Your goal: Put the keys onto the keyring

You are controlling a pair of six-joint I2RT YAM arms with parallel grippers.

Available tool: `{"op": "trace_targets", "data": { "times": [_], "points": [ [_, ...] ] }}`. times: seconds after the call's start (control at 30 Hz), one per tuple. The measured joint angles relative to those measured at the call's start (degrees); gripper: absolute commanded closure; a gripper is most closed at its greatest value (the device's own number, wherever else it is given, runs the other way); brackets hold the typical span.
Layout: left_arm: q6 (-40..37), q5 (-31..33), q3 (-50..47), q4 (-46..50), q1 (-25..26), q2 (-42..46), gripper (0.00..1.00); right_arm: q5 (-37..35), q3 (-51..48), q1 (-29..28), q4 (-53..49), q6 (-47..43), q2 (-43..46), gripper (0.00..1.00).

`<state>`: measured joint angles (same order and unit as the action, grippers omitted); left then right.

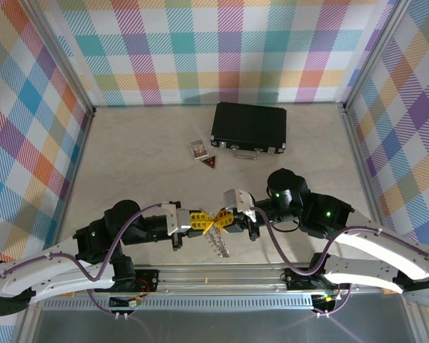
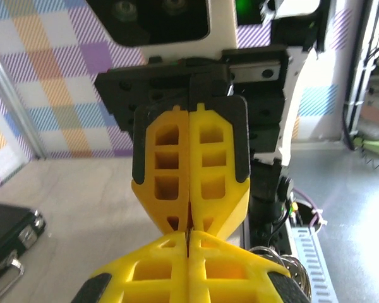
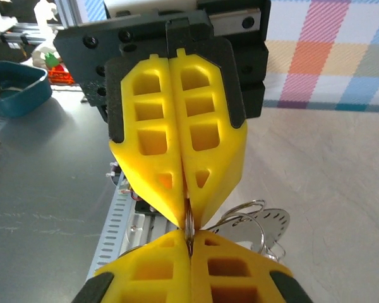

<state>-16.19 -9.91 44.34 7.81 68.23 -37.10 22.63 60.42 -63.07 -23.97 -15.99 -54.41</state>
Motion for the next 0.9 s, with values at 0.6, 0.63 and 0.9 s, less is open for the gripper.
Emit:
{"op": "trace_targets", "data": {
  "times": [0.6, 0.63, 0.9],
  "points": [
    [-0.63, 7.5, 6.64, 16.0, 0.0, -5.97, 0.77, -6.8, 5.7, -0.02, -13.27, -4.48, -5.84, 1.0],
    [-0.66, 7.5, 6.64, 16.04, 0.0, -6.14, 0.76, -6.78, 5.7, -0.02, -13.35, -4.46, -5.92, 1.0],
    [-0.79, 7.48, 6.25, 15.98, 0.0, -6.27, 0.76, -6.05, 5.75, -0.02, -13.44, -4.46, -6.54, 1.0]
  ]
}}
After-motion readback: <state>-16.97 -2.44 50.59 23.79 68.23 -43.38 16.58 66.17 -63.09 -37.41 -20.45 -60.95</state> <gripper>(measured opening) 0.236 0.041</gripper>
